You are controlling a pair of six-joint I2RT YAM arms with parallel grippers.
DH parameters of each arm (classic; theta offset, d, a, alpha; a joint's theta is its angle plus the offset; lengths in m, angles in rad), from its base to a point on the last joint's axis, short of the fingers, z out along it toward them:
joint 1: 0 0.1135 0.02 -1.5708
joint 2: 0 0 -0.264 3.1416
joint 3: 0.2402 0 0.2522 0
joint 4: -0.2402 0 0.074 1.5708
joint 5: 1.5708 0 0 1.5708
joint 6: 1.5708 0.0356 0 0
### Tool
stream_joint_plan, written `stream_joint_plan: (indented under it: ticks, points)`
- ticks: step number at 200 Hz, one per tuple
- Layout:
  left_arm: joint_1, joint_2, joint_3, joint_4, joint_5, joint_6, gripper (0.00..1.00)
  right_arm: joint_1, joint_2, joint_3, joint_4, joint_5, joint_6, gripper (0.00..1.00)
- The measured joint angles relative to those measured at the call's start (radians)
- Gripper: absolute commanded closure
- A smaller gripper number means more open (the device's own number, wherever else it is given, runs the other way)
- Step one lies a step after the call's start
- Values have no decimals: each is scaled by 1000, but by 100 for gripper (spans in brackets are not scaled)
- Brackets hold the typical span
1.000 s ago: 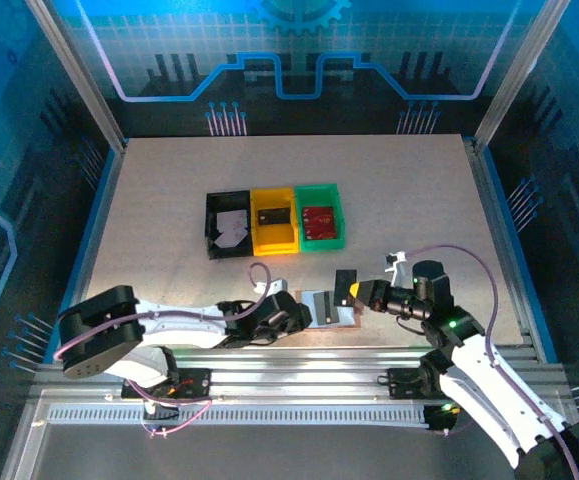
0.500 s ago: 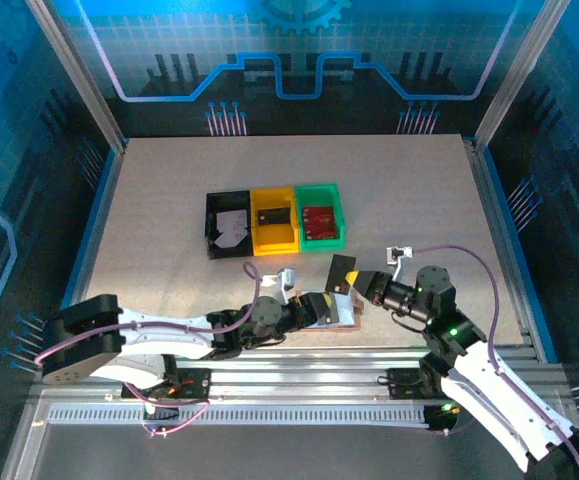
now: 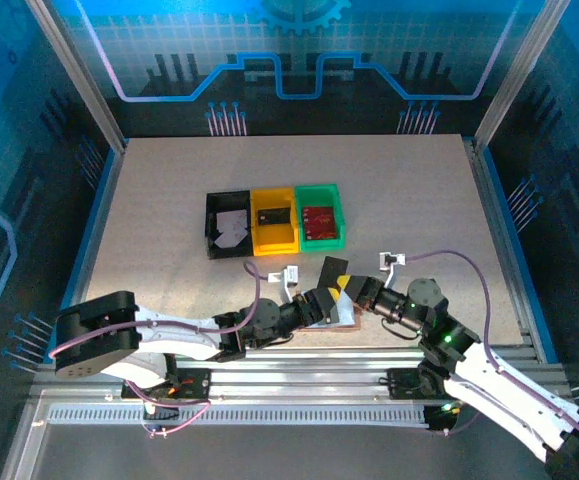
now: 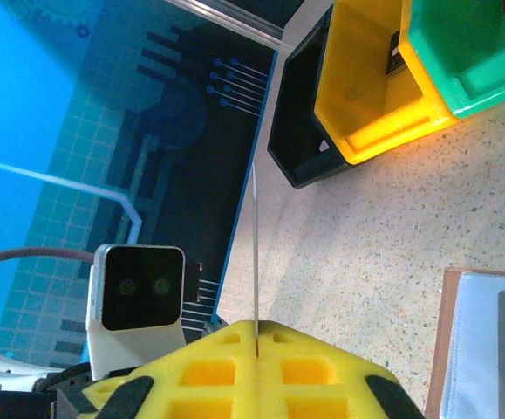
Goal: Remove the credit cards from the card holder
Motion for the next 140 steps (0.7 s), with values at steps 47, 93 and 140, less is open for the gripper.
stream_joint_plan:
  ticks: [47,93,140]
  points:
    - [-4,2,-5,37,-29,0,65,80,-26,-24,46,106,18,100]
    - [-5,20,-10,97,-42,3,74,141,-77,-49,60,198,34,100]
    - [-6,19,-26,121,-59,11,85,214,-85,-71,72,286,67,100]
